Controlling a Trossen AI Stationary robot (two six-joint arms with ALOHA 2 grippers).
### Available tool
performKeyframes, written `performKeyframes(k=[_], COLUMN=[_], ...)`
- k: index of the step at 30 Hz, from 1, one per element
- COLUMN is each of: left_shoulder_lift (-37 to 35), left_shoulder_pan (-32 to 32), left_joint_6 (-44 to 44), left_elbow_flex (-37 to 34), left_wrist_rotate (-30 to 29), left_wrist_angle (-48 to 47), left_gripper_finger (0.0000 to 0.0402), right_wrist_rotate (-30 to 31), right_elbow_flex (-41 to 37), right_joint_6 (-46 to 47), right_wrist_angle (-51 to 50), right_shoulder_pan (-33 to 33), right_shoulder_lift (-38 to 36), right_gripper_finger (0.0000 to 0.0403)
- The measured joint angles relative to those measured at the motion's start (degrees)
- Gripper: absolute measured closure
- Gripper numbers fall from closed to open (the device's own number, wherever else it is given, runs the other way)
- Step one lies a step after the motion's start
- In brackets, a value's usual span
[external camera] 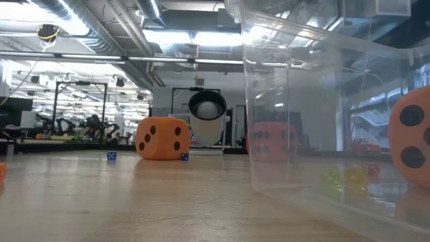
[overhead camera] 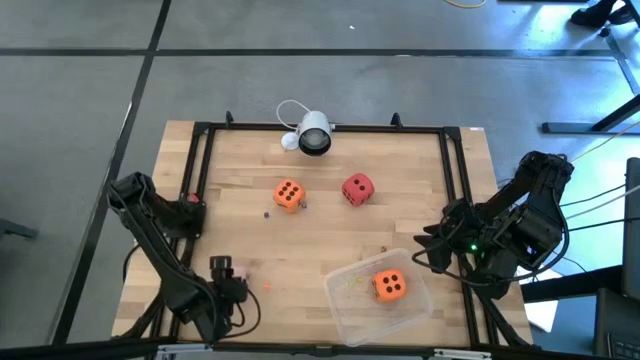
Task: Pick & Place Dice
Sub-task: Put the large pink die into the transparent bin
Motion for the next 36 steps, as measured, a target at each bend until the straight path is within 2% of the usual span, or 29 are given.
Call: performKeyframes(k=[9, 16, 30, 36], left_shoulder_lift=[0.6, 5.3, 18.0, 18.5], left_shoulder_pan=[0.0, -0.1, -0.7, -0.8], left_joint_6=[-0.9, 1.0, 0.6, -3.5], left_elbow_flex=[0.0, 0.2, 0.4, 0.4], left_wrist_rotate=[-1.4, 0.4, -1.2, -3.3], left_wrist_angle=[-0.3, -0.6, -3.6, -3.5], left_gripper_finger=[0.0148, 0.0148, 0.0148, 0.0134], right_wrist_rotate=[0.0, -0.1, -0.2, -1.7], right_elbow_flex=[0.0, 0.0, 0.0, 0.0], right_joint_6=[-1.7, -1.9, -2.0, -2.0], right_wrist_angle=[0.0, 0.0, 0.0, 0.0], right_shoulder_pan=[0.0, 0.0, 0.0, 0.0], right_shoulder_lift=[0.0, 0.0, 0.0, 0.0], right_gripper_finger=[0.0206, 0.0206, 0.0206, 0.0206])
